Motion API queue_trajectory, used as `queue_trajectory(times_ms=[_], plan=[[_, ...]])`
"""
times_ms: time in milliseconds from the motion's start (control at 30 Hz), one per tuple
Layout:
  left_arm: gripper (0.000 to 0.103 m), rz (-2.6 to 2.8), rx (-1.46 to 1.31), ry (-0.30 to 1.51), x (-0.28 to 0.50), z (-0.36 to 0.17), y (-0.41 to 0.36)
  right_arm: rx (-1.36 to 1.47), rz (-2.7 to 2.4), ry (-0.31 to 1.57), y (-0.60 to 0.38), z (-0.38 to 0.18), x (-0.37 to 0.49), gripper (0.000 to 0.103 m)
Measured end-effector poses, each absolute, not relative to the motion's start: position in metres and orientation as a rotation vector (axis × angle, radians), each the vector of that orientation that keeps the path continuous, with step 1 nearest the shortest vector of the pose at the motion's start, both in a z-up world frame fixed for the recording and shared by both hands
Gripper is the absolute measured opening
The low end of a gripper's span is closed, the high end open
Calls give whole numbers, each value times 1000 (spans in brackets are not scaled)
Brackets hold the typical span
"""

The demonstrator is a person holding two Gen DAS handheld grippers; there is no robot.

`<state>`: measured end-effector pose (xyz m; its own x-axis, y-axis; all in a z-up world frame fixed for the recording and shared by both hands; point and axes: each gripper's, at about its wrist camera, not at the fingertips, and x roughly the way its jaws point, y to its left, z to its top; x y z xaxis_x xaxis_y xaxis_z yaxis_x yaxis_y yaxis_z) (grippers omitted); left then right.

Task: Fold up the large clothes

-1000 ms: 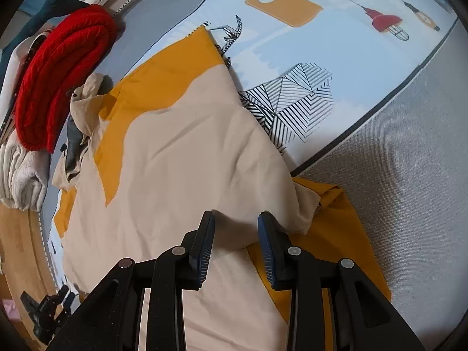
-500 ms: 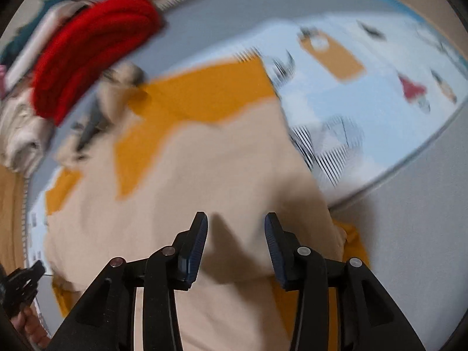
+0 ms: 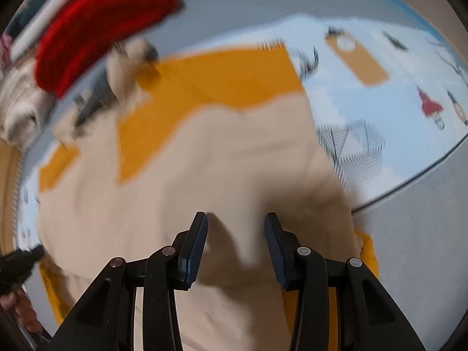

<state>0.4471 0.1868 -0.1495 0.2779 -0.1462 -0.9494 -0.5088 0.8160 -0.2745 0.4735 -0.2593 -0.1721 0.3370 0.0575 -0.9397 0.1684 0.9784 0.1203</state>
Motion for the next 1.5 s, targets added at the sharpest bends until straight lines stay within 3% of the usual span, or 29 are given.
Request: queue_trajectory(times_ms=[133, 267, 467, 1000, 1500], plan=[[15, 262, -569, 1246, 448, -135, 183, 145, -97, 1236, -255, -171, 469, 42], [24, 237, -511, 1169, 443, -112, 175, 20, -91, 1132, -242, -142, 458, 42], [26, 220, -475, 1074, 425, -83, 163, -73, -73, 1031, -227, -108, 432, 42], [42, 51, -316, 962, 386, -56, 82, -56, -73, 951, -225, -78, 359, 42], [43, 82, -155, 817, 418, -48, 57, -93, -35, 930, -226, -72, 381, 42]])
